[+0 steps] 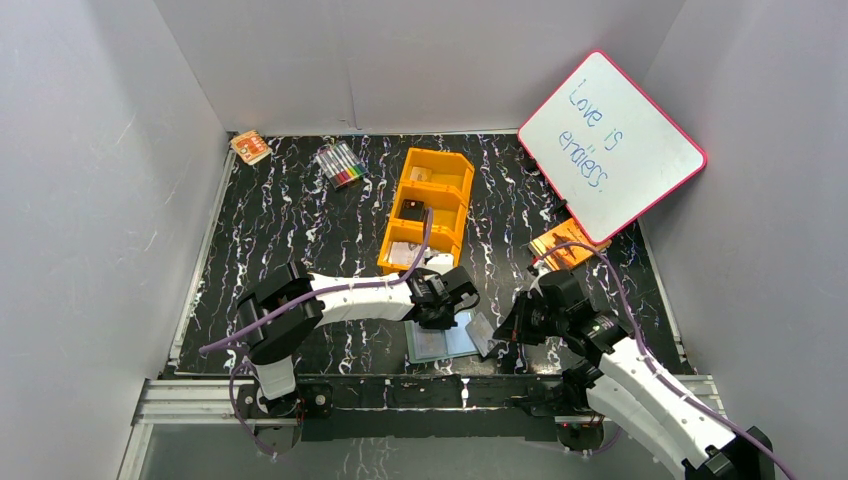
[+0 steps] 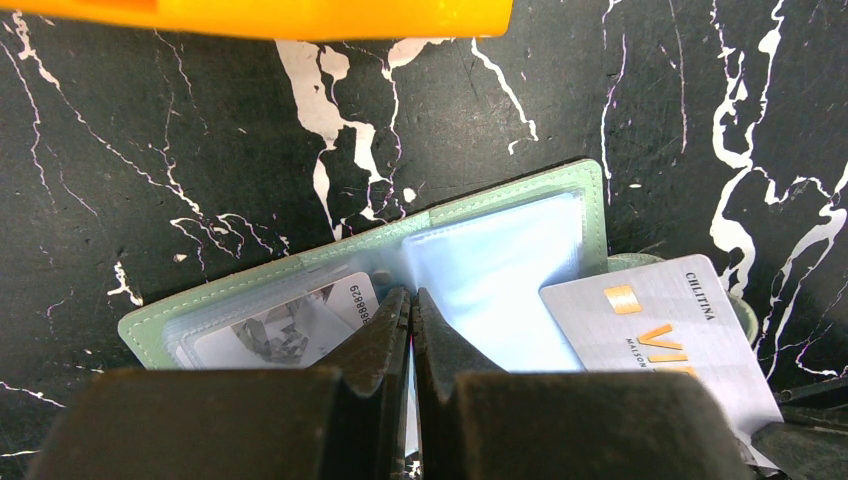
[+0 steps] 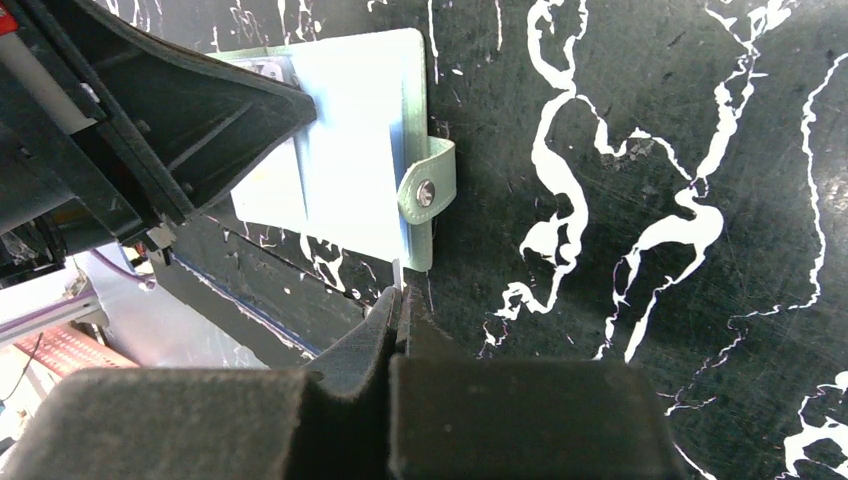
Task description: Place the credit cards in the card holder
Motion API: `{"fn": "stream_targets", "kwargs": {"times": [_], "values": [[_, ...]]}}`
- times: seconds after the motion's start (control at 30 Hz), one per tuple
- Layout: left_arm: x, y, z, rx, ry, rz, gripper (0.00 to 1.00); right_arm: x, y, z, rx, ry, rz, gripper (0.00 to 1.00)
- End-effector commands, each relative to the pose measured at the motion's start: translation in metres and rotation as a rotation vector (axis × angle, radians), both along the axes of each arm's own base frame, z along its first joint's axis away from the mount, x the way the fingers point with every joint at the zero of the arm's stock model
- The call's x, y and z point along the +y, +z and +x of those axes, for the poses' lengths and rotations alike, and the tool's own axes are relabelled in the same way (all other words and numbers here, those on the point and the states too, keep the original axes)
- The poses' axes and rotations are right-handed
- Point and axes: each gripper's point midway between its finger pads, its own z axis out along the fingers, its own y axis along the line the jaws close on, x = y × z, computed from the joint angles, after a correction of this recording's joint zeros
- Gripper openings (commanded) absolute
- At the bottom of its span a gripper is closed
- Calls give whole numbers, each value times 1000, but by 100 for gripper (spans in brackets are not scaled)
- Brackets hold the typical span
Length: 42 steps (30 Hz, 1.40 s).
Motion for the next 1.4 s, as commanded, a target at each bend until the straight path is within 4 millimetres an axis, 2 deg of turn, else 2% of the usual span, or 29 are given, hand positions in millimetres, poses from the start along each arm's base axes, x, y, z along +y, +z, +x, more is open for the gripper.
{"fn": "stream_targets", "kwargs": {"times": [0.0,0.2,0.53,0.73,0.93,1.37], "values": [[38,-37,-27,104,-28,159,0,1,-3,1,-12,10,-1,0],[40,-38,-29,108,-29,162,0,-6,11,14,-96,-74,5,0],[40,-39,-30,113,-31,161,0,-2,20,15,-122,-53,31,0],[40,-39,-31,113,-34,161,0,0,36,22,-197,-65,75,0],[40,-38,-31,111,-34,160,0,5,29,18,-158,-24,76,0],[38,-37,-31,109,-35,157,0,5,11,11,-94,-7,48,0]]}}
